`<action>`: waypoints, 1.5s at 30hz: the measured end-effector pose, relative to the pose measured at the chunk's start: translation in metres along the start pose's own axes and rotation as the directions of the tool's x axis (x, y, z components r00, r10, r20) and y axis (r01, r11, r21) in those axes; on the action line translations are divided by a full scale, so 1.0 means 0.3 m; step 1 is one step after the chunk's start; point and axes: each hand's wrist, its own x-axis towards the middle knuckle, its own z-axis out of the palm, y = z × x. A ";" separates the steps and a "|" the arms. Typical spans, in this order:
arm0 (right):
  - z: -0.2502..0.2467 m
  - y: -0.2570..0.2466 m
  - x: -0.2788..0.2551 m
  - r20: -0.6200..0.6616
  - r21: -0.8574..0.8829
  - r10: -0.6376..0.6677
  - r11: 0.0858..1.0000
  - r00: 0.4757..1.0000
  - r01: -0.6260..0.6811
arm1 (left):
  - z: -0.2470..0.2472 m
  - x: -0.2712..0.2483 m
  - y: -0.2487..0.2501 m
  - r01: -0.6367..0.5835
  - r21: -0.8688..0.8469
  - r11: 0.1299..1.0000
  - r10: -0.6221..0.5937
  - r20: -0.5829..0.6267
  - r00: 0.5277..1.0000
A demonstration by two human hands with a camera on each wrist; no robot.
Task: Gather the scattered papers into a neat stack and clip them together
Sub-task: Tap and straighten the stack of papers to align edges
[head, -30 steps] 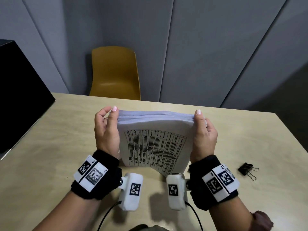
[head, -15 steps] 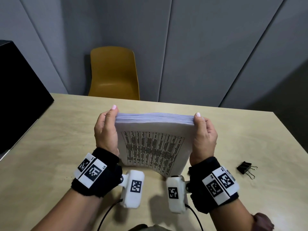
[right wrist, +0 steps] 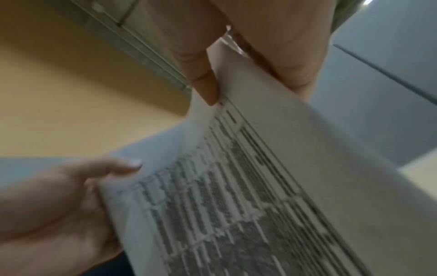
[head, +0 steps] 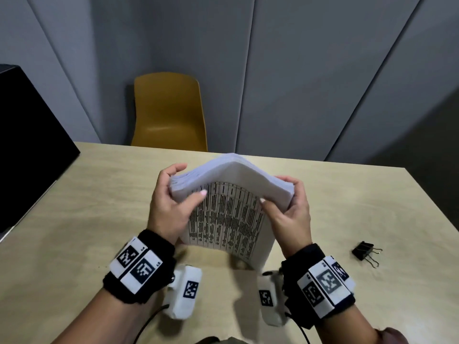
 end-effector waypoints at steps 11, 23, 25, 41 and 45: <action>-0.016 0.012 0.006 -0.033 0.104 -0.067 0.992 0.997 0.070 | -0.061 0.003 -0.027 -0.109 0.253 0.961 0.105 0.032 0.994; -0.015 -0.010 0.003 -0.039 -0.011 -0.169 0.986 0.985 0.169 | -0.057 -0.003 -0.004 -0.207 0.282 0.937 0.222 -0.021 0.975; -0.019 -0.017 -0.006 -0.075 -0.100 -0.250 0.965 0.965 0.242 | -0.063 -0.019 0.003 -0.305 0.308 0.901 0.338 -0.059 0.939; -0.038 -0.030 0.003 0.077 -0.428 -0.484 0.773 0.871 0.468 | -0.081 -0.021 0.014 -0.534 0.573 0.622 0.539 0.182 0.822; -0.061 -0.014 0.007 -0.005 -0.194 -0.350 0.919 0.937 0.342 | -0.089 -0.023 0.006 -0.331 0.337 0.881 0.336 0.046 0.941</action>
